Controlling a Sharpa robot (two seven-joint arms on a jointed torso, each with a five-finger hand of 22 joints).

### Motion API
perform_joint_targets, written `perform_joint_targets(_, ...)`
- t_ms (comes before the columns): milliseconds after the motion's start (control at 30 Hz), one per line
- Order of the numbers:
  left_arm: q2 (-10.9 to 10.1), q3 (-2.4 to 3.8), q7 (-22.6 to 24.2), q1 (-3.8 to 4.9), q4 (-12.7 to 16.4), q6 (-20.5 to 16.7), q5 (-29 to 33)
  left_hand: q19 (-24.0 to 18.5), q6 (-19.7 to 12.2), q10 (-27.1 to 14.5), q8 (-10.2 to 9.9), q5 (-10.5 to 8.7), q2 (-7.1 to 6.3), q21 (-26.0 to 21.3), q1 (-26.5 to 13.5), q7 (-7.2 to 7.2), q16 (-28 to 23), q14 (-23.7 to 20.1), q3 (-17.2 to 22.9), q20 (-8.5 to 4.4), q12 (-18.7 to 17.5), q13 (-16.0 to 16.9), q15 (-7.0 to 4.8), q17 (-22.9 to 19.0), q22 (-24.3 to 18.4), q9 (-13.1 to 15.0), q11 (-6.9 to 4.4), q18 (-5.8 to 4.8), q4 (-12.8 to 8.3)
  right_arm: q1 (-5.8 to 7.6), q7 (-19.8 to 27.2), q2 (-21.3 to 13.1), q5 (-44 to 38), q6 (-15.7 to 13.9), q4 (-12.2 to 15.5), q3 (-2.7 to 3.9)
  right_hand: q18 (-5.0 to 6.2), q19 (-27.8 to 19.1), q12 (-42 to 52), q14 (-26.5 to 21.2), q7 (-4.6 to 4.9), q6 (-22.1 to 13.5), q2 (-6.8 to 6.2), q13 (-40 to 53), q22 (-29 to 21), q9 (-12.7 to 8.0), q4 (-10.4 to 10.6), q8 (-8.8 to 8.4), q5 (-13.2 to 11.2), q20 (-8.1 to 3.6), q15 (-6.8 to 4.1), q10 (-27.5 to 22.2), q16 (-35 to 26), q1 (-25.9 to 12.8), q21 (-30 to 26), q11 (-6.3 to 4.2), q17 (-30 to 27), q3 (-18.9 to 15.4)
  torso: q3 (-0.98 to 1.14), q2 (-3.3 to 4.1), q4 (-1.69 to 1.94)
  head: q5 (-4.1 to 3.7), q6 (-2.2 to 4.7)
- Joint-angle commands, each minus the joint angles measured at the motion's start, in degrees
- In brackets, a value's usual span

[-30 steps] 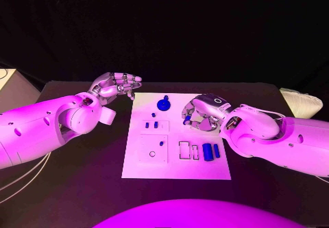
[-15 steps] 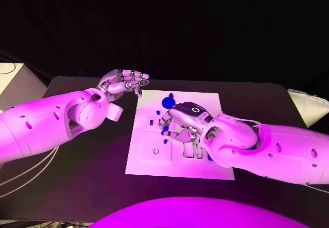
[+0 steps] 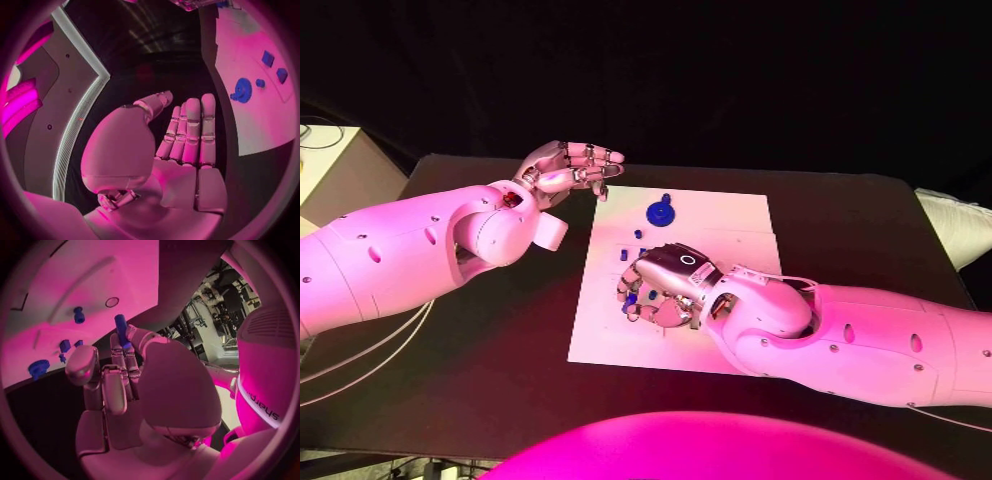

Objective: Assemble the parts on the task board

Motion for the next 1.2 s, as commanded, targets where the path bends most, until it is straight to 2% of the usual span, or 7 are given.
perform_joint_targets(33, 0.07, 0.05, 0.28, 0.02, 0.15, 0.72, -0.03, 0.37, -0.46, -0.57, 0.16, 0.02, 0.5, -0.2, -0.14, 0.14, 0.0, -0.15, -0.22, 0.08, 0.28, 0.07, 0.13, -0.08, -0.08, -0.08, 0.06, 0.4, 0.19, -0.53, 0.67, 0.2, -1.52, 1.93, -0.5, -0.06, -0.82, -0.26, 0.12, 2.5, -0.05, 0.24, 0.57, 1.14, -0.05, 0.1, -6.19, 0.29, 0.29, -0.25, -0.46, 4.05, 0.09, 0.13, -0.28, -3.84, -0.05, 6.47, 0.1, -0.01, 0.01, 0.26, 0.0)
perform_joint_targets(133, -0.01, 0.05, 0.26, 0.02, 0.16, 0.73, -0.03, 0.38, -0.49, -0.61, 0.19, 0.0, 0.5, -0.23, -0.19, 0.15, 0.01, -0.15, -0.27, 0.1, 0.32, 0.07, 0.15, -0.08, -0.1, -0.09, 0.08, 0.4, 0.25, -0.92, 0.44, 0.26, -2.29, 1.99, -0.88, -0.1, -0.82, -0.27, 0.11, 2.5, -0.05, 0.23, 0.59, 1.16, -0.06, 0.11, -6.22, 0.29, 0.29, -0.25, -0.46, 4.05, 0.08, 0.1, -0.3, -3.84, -0.05, 6.5, 0.16, 0.03, -0.01, 0.33, 0.0)
perform_joint_targets(300, -0.05, 0.05, 0.17, 0.02, 0.16, 0.79, -0.03, 0.38, -0.49, -0.61, 0.19, 0.0, 0.5, -0.23, -0.19, 0.15, 0.01, -0.15, -0.27, 0.1, 0.32, 0.07, 0.15, -0.08, -0.1, -0.09, 0.08, 0.4, 0.25, -1.21, 0.28, 0.3, -3.08, 2.15, -1.27, -0.12, -0.85, -0.22, 0.1, 2.51, -0.05, 0.23, 0.6, 1.18, 0.04, 0.12, -6.26, 0.29, 0.28, -0.25, -0.46, 4.05, 0.12, 0.05, -0.18, -3.83, 0.05, 6.54, 0.09, 0.06, -0.01, 0.4, 0.0)
perform_joint_targets(1200, -0.36, 0.05, 0.04, 0.02, 0.27, 0.72, -0.05, 0.43, -0.58, -0.75, 0.26, -0.04, 0.54, -0.29, -0.26, 0.18, 0.04, -0.16, -0.34, 0.14, 0.45, 0.08, 0.19, -0.09, -0.15, -0.09, 0.11, 0.4, 0.38, -1.36, -0.59, 0.44, -4.49, 4.2, -2.17, -0.13, -0.88, -0.17, 0.08, 2.53, -0.06, 0.23, 0.64, 1.23, 0.18, 0.15, -6.4, 0.32, 0.27, -0.25, -0.46, 4.09, 0.16, -0.03, -0.02, -3.85, 0.14, 6.64, -0.02, 0.05, 0.04, 0.56, 0.0)
